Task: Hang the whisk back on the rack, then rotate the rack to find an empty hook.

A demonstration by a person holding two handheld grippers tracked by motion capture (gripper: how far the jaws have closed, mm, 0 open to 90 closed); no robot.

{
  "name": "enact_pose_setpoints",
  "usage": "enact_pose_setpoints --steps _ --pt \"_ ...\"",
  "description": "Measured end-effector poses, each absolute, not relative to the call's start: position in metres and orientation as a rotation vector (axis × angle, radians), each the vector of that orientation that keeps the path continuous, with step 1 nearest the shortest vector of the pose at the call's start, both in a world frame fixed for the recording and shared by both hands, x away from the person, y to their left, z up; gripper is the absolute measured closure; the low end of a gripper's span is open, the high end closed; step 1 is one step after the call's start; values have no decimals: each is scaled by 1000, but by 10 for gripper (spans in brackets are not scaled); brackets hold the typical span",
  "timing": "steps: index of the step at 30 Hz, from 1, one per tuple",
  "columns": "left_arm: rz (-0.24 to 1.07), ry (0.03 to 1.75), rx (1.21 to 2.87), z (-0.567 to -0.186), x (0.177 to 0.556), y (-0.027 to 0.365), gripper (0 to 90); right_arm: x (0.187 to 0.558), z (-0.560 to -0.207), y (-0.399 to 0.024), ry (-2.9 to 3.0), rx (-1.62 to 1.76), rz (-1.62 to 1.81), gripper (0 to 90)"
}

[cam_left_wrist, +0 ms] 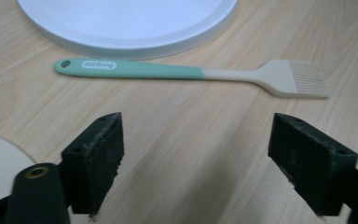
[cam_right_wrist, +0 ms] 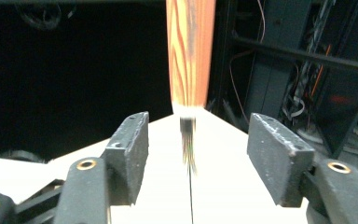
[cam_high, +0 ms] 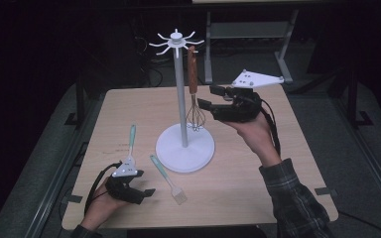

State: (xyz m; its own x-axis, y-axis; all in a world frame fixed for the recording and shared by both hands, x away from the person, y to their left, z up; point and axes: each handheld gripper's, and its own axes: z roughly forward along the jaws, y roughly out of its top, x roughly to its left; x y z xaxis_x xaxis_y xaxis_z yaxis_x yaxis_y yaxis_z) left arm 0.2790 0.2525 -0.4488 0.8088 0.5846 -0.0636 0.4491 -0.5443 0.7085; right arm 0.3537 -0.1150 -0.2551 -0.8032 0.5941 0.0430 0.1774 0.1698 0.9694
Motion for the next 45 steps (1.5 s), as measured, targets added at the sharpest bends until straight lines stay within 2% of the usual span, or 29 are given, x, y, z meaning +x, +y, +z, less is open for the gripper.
enact_pose_setpoints --steps 5,8,18,21,45 --pt "204 783 2195 -441 279 253 266 345 -277 -131 2166 790 1623 324" --pt "185 804 2168 -435 280 252 362 341 -290 -141 2188 814 1602 303" --pt "128 790 2119 -397 285 247 811 323 -331 -159 2264 874 1532 258" --pt "130 773 2136 -381 290 243 896 317 -344 -164 2271 877 1512 248" --pt "164 653 2105 -254 332 224 900 292 -425 -171 2436 1024 1337 172"
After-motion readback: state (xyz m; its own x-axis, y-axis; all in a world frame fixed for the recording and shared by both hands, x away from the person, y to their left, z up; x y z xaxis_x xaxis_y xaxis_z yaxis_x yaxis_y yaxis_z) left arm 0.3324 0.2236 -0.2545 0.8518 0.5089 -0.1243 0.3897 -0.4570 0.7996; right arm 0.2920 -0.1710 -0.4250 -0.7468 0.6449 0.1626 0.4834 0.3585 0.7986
